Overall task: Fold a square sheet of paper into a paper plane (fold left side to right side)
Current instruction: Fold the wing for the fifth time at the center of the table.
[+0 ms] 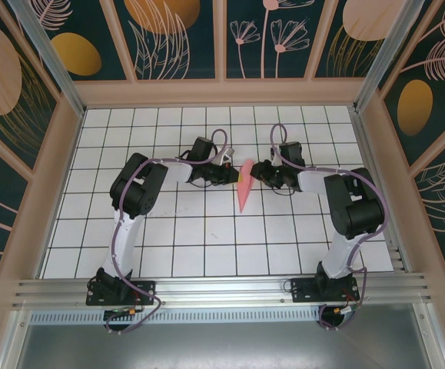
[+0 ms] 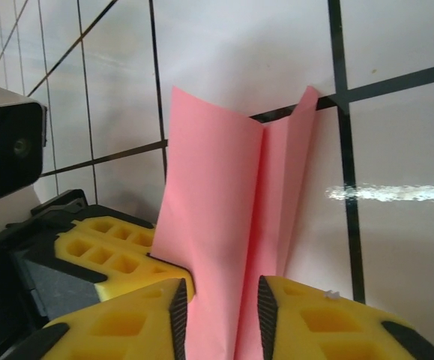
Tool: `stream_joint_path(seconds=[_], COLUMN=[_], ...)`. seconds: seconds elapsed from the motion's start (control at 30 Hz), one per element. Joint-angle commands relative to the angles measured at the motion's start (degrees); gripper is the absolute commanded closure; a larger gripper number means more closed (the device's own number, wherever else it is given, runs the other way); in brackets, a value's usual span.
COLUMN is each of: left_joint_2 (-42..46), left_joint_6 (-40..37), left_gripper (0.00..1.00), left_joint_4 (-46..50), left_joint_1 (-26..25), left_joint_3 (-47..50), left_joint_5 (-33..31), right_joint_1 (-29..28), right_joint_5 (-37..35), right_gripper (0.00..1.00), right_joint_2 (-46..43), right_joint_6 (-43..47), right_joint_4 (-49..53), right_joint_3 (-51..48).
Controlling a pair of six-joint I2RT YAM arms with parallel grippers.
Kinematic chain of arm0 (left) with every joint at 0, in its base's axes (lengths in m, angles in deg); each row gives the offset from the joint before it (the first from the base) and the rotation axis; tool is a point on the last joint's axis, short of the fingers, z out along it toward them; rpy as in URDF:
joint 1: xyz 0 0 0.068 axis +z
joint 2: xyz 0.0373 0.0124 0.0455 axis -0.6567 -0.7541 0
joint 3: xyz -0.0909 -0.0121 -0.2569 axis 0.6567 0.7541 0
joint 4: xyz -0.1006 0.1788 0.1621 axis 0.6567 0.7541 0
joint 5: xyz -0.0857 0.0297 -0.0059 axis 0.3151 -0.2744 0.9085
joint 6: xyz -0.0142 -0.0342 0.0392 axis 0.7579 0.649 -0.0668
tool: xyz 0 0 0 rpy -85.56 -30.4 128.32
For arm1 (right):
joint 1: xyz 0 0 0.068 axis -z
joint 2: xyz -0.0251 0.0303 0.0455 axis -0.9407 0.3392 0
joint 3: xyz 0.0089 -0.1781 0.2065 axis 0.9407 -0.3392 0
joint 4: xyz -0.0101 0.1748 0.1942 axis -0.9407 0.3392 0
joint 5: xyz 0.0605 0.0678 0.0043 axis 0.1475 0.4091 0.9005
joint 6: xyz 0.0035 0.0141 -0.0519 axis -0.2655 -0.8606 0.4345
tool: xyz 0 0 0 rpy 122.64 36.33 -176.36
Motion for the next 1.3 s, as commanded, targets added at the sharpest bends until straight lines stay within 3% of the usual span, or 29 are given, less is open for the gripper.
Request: stream_joint_path(seconds=[0.0, 0.37, 0.73, 1.27], left_joint_2=[-3.19, -4.10, -5.42, -5.45], left_joint_6=[-1.66, -2.16, -2.83, -3.07], left_gripper=[1.00, 1.00, 1.00, 1.00], left_joint_4=[2.72, 4.68, 6.76, 7.21], left_joint_1=[0.01, -1.48, -2.44, -2.77], left_joint_3=[1.84, -0.50, -2.70, -2.79], left_joint_5=[-3.18, -3.47, -4.26, -4.48], right_joint_1=[0.09, 0.55, 0.30, -2.62], right_joint_5=[-2.33, -0.60, 4.35, 2.24], right_gripper=[0.63, 0.61, 0.64, 0.67], right_joint_2=[0.80, 2.78, -2.05, 5.38], right_joint_6=[1.08, 1.32, 1.26, 2.49], right_joint_4=[0.84, 0.17, -4.13, -0.46], right_joint_3=[1.54, 1.95, 0.38, 6.84])
